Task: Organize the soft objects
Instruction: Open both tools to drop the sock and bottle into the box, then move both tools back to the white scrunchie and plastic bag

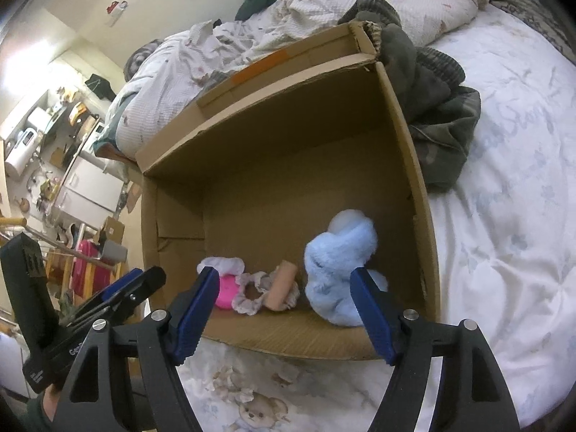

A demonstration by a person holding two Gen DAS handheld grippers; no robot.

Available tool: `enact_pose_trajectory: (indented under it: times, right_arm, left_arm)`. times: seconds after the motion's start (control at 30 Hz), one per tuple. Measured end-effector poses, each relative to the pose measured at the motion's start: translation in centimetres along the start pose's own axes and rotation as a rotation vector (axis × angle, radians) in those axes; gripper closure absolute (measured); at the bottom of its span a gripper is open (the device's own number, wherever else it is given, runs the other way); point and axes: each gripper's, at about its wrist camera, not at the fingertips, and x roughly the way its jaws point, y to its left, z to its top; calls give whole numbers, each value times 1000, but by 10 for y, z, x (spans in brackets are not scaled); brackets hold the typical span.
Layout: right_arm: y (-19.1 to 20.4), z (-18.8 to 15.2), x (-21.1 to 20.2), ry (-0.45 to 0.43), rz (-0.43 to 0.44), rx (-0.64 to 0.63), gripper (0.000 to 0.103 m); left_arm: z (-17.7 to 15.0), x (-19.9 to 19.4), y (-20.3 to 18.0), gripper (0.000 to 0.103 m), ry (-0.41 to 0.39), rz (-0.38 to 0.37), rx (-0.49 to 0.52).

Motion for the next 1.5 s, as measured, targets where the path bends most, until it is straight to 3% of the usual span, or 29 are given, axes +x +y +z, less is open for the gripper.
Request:
enact_pose_trajectory:
  times: [0.17, 0.4, 0.9, 1.5]
  right_arm:
    - [3, -3, -1, 6, -23, -11, 11]
    - [9, -5, -11, -40, -21, -30, 3]
    - [10, -16, -23, -48, -40, -27, 3]
    - [16, -57, -24, 10, -48, -25, 3]
  left_arm:
    - [-1, -1, -1, 36, 0, -2, 2]
    - [-3, -6, 1, 36, -4, 1, 4]
    - [-21, -36, 15, 36, -37, 34, -21]
    - [-69, -40, 10, 36, 25, 48, 11]
